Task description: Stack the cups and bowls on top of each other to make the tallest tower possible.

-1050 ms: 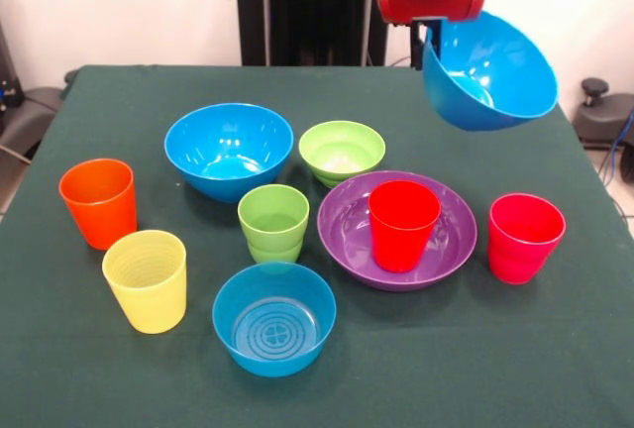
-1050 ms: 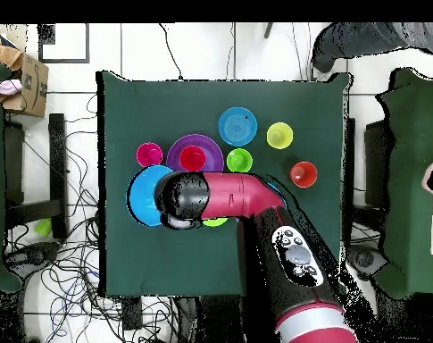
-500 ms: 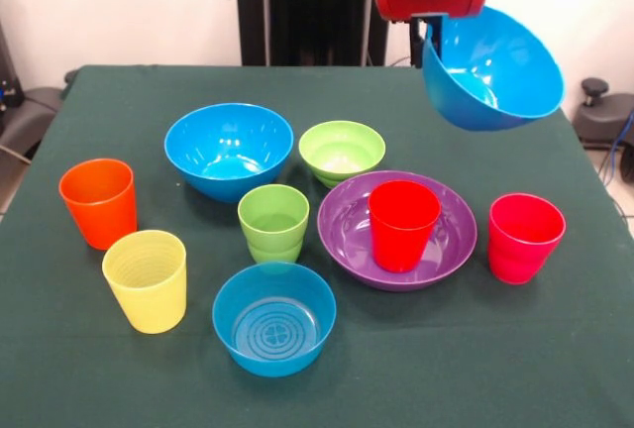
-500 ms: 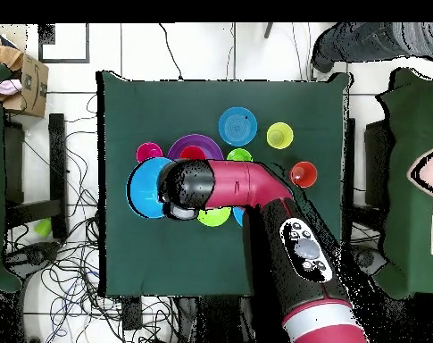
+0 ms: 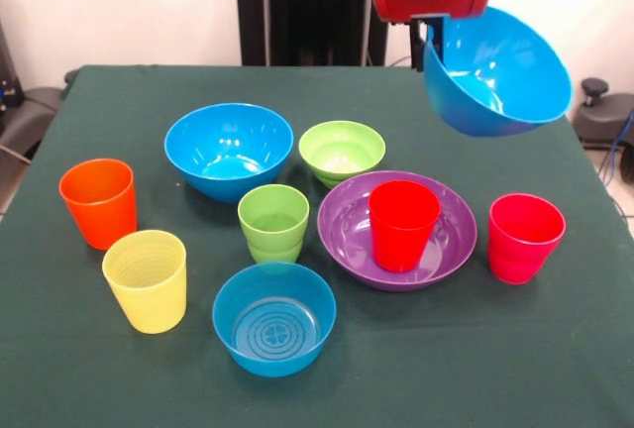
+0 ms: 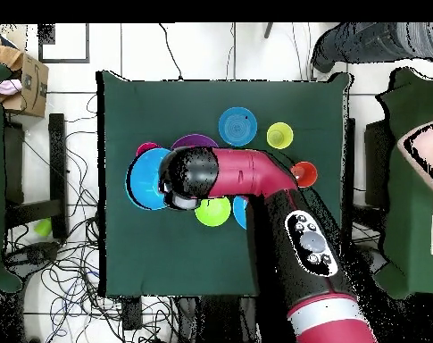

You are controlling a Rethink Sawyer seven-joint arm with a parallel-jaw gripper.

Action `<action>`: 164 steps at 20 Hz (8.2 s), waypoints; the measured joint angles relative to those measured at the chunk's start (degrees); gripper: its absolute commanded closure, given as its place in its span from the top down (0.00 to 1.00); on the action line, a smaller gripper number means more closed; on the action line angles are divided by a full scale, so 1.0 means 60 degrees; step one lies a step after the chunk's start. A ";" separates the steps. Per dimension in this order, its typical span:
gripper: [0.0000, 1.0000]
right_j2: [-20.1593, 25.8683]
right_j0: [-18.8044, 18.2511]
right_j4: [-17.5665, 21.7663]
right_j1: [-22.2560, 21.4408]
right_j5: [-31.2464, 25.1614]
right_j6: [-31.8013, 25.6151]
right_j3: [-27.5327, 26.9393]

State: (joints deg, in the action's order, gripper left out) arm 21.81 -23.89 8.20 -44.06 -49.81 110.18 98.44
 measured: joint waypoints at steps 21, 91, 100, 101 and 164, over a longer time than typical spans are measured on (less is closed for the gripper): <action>0.00 0.0829 -0.0661 0.0000 0.1741 -0.0754 0.0000 -0.2205; 0.00 0.3004 -0.3289 0.0971 0.1804 -0.0673 0.0000 -0.1701; 0.00 0.3052 -0.3283 0.0726 0.1963 -0.0206 0.0000 -0.1701; 0.00 0.3054 -0.3283 0.0688 0.1983 -0.0206 0.0000 -0.1701; 0.00 0.3458 -0.3927 0.1233 0.2425 0.1869 0.0000 -0.0345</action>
State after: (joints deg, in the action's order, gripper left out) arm 42.56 -47.45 15.60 -29.51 -38.59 110.18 96.37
